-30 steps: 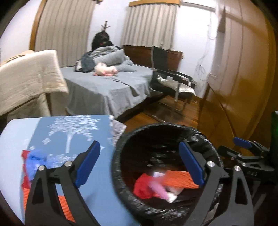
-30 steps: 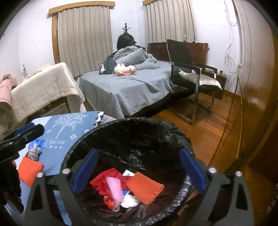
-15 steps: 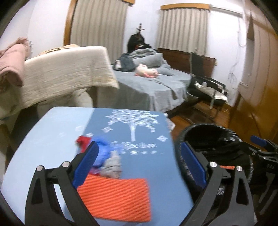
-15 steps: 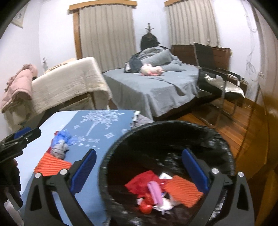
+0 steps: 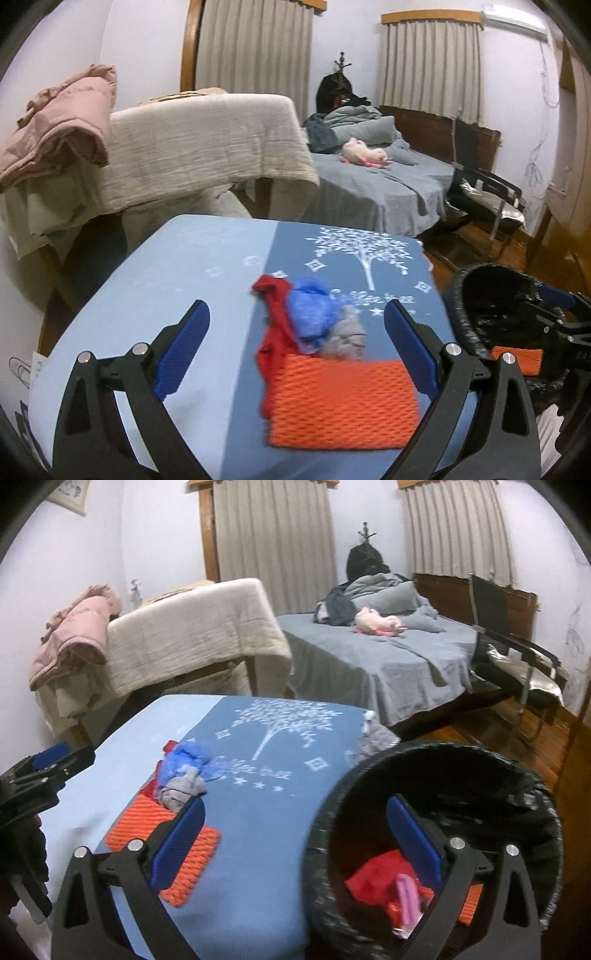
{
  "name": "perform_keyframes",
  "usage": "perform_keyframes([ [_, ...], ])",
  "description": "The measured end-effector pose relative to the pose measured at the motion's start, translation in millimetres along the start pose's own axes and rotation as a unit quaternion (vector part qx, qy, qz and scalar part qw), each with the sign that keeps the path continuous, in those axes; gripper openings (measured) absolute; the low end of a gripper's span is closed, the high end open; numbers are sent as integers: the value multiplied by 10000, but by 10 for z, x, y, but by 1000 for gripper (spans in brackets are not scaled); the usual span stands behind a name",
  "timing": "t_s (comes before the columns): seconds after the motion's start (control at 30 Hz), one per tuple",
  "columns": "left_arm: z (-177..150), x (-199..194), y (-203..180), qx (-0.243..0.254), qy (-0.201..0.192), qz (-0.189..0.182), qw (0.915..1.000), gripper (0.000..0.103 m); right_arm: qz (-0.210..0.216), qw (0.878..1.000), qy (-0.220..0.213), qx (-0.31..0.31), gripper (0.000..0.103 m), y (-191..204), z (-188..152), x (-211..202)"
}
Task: Collect trash
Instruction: 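Move both open tools back over the table toward the remaining trash, then grasp the blue plastic bag with the right tool while the left tool grasps the red cloth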
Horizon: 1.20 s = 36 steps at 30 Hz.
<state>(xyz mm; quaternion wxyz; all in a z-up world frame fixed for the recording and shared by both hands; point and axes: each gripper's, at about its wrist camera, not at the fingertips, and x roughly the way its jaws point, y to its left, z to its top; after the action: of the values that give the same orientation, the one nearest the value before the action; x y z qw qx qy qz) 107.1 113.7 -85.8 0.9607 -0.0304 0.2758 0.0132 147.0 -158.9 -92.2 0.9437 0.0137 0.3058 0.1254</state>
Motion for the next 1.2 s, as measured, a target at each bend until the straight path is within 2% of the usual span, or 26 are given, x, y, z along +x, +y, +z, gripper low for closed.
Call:
perform_keyframes([
  [0.53,70,357,761,-377,129,539,9978,93,698,9964,266,-411,97,846,245,823],
  [0.77,70,555,929,-459,245,657,9965,93,954,9928,530,-495,97,1116,258,1212],
  [0.93,53,683,1034,-533,335,725,9954,93,988,9910,661,-609,97,1232,259,1446],
  [1.2,42,832,1099,-565,423,749,9947,93,1102,9867,937,-743,90,1342,263,1814],
])
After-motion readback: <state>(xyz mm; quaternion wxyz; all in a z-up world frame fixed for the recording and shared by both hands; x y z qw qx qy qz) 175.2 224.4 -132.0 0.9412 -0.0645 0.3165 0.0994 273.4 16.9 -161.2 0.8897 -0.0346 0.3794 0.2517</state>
